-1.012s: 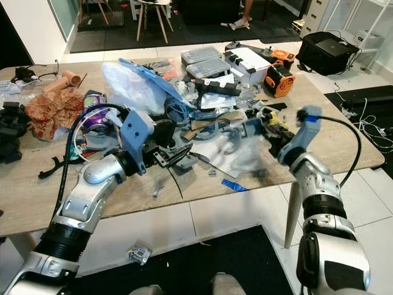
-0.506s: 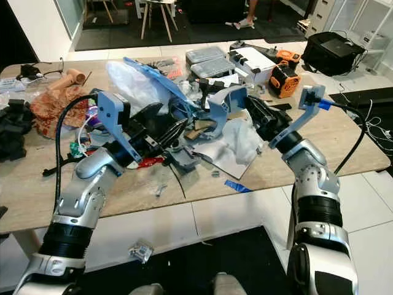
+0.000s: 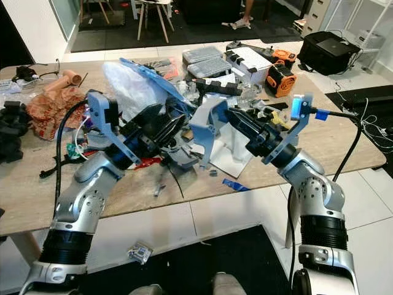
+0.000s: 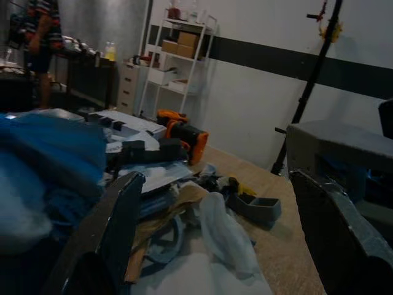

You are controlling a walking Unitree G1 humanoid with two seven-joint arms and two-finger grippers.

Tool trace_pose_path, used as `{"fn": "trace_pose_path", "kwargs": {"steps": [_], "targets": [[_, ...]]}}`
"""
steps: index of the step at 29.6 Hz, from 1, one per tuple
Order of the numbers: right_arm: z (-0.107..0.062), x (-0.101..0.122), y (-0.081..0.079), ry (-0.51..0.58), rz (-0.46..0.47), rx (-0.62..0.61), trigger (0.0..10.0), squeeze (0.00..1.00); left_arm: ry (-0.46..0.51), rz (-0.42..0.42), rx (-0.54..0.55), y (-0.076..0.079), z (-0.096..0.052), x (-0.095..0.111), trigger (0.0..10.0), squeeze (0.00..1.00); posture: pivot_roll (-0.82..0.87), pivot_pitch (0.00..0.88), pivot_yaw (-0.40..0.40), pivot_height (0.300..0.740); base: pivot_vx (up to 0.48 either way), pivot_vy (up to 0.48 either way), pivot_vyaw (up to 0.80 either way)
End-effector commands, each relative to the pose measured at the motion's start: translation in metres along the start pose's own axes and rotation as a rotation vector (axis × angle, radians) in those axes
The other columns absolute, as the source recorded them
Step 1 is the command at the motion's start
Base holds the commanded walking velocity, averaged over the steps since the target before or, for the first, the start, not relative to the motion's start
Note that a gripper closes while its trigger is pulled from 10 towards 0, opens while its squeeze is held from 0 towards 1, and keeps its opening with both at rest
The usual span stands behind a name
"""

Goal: Picking trash to rubbish bin

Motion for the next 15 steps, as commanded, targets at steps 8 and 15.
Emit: {"fn": "trace_pose_path", "kwargs": {"steps": [8,15], "targets": [[0.002,-0.004,-0.006,-0.002,-0.001,-0.011,10.0,0.0,-0.03,0.01,0.13,-0.024,-0.008,-0.011,10.0,0.0,-0.07,0.0,-0.027,0.74,-0.342,0.0,0.0],[0.0,-0.006,0.011,0.008,-0.019,-0.111,10.0,0.0,-0.026,0.049,0.271,-0.048,-0.025,-0.012,10.0,0.0,-0.07,0.0,-0.029,0.74,-0.325,0.0,0.0]]}}
Point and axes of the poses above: a point about 5 cm out from each wrist's last joint towards the gripper, its own z axis pointing out of the wrist towards the gripper, its own x axis along the axis of the wrist's last joint, y = z × x, the point moved 6 cm from there along z, pointing out of the wrist towards the gripper, and after that the axes turned 14 degrees about -z, right-handed, at the moved point
